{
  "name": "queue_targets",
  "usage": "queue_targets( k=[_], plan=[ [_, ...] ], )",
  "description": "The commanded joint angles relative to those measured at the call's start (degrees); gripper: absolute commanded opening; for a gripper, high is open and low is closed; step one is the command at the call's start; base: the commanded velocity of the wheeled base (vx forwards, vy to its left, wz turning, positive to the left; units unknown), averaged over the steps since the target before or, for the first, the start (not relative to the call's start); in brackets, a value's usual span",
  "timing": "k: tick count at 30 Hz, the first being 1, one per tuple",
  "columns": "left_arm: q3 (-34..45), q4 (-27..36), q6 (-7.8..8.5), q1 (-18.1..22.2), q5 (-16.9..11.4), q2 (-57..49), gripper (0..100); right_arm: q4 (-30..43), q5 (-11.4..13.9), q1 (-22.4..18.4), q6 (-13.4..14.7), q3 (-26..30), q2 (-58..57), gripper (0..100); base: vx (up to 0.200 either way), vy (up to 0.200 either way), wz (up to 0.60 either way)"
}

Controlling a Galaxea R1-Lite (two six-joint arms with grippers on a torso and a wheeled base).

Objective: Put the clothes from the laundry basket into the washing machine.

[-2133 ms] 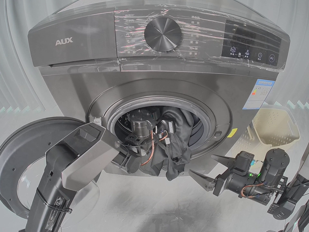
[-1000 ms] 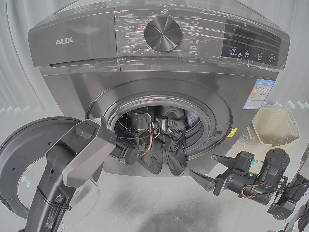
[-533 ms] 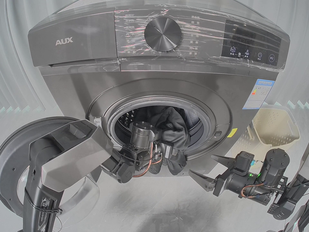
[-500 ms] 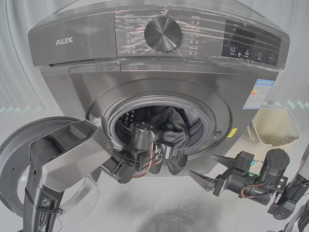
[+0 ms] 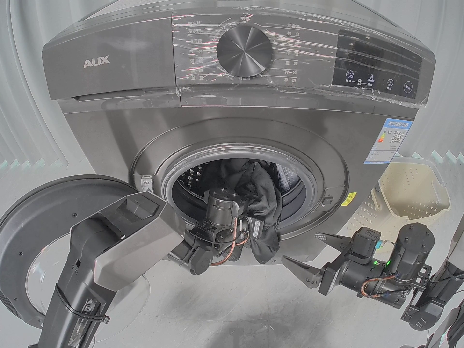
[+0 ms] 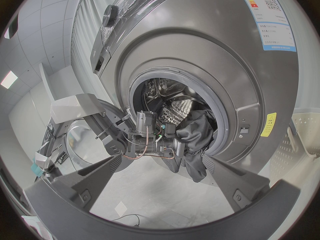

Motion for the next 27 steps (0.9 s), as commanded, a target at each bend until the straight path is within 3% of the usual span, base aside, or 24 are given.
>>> queue_targets(
  k=[1,3,5,7,9,15,19,20,24,25,27],
  plan=[
    [-3.45,0.10,-0.52,1.18,0.24,1.45,0,-0.03,0.08,0.16,0.01,-0.29,0.07,100,0.000,0.000,0.00],
    [-4.95,0.10,-0.61,1.53,0.68,1.45,0,-0.03,-0.01,0.16,0.01,-0.29,0.07,100,0.000,0.000,0.00],
    [-11.71,0.10,-1.40,3.82,4.81,1.98,0,-0.03,-0.01,0.25,0.01,-0.29,0.07,100,0.000,0.000,0.00],
    [-14.09,0.19,-1.66,4.61,5.86,2.50,0,-0.03,0.08,0.34,0.01,-0.29,0.07,100,0.000,0.000,0.00],
    [-21.38,0.89,-1.92,6.37,7.62,3.47,0,-0.03,-0.01,0.43,0.01,-0.37,0.25,100,0.000,0.000,0.00],
    [-30.79,2.74,-2.63,7.95,9.38,5.75,0,-0.03,-0.01,0.95,0.01,-0.29,0.34,100,0.000,0.000,0.00],
    [-30.70,2.65,-2.89,7.86,9.47,5.84,0,-0.03,-0.01,0.95,0.10,-0.37,0.43,100,0.000,0.000,0.00],
    [-30.70,2.56,-2.89,7.77,9.47,5.84,100,-0.03,-0.01,0.95,0.10,-0.37,0.43,100,0.000,0.000,0.00],
    [-30.35,2.48,-2.89,7.60,9.47,5.84,100,-0.03,-0.01,0.95,0.10,-0.29,0.34,100,0.000,0.000,0.00],
    [-29.12,2.39,-3.77,7.25,9.55,5.67,100,-0.03,-0.01,0.86,0.10,-0.29,0.25,100,0.000,0.000,0.00],
    [-25.86,2.12,-3.95,6.81,9.47,4.61,100,-0.03,-0.01,0.86,0.10,-0.29,0.25,100,0.000,0.000,0.00]
  ],
)
